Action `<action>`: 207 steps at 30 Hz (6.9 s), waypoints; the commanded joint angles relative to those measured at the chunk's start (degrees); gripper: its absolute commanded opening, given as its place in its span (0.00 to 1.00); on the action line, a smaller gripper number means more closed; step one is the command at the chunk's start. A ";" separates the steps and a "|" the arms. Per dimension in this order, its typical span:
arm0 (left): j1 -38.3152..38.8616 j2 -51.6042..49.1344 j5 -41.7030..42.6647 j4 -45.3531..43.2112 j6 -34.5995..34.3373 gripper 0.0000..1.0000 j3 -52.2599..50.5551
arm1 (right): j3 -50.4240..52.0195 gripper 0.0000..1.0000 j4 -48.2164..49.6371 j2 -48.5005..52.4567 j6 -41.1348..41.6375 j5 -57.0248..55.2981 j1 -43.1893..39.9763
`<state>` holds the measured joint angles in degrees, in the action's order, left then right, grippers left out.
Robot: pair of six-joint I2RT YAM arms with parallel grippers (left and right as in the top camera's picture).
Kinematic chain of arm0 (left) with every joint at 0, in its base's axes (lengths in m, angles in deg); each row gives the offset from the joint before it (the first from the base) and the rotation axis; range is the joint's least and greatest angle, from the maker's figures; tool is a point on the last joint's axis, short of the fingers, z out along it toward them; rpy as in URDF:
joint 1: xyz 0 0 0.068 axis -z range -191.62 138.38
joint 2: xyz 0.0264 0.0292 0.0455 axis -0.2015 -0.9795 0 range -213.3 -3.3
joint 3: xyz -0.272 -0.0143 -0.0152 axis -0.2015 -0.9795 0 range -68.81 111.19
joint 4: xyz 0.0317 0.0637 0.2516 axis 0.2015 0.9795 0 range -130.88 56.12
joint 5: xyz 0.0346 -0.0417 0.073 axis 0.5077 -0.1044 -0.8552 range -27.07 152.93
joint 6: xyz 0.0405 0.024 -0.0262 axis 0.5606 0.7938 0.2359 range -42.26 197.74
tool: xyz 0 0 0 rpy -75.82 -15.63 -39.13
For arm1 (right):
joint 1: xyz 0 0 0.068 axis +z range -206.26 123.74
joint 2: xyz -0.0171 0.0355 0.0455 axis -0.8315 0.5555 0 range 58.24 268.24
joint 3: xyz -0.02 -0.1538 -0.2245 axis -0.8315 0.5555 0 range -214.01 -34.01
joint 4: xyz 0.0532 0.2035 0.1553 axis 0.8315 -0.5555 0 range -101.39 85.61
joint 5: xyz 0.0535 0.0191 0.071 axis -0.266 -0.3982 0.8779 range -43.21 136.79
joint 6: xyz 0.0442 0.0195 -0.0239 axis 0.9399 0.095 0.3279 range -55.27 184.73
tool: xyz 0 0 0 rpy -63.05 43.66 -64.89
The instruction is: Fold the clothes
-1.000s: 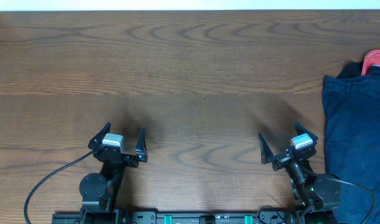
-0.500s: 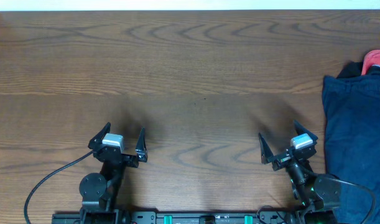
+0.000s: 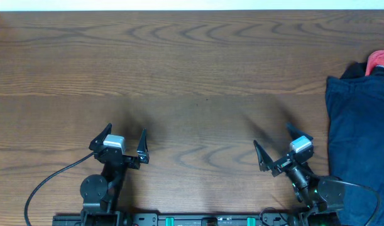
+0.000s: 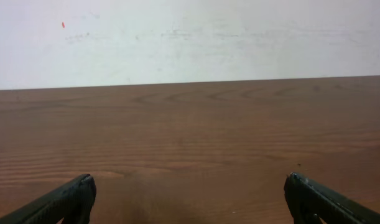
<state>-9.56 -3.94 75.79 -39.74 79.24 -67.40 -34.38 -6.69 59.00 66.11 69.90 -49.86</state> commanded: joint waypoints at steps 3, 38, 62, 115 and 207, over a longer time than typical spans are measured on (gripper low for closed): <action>-0.04 0.37 -0.50 1.57 -0.07 0.98 -1.18 | -0.94 0.99 -0.28 0.42 2.86 2.34 -0.44; -0.04 -3.78 7.56 4.09 -16.98 0.98 10.71 | -49.40 0.99 -29.55 65.53 10.97 3.56 -0.44; -0.04 -65.37 13.92 43.80 -14.29 0.98 64.24 | -81.20 0.99 -36.22 102.12 18.53 -38.05 -17.59; -0.07 -61.90 13.16 45.31 -14.21 0.98 64.26 | -82.07 0.01 -28.02 90.55 15.80 -17.49 -2.51; 12.87 -110.75 2.93 20.33 0.85 0.69 62.40 | -64.41 0.52 -49.35 77.33 7.45 -5.68 -4.28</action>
<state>3.16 -112.18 79.18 -19.04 79.39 -4.41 -97.78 -55.54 137.51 76.10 60.72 -53.67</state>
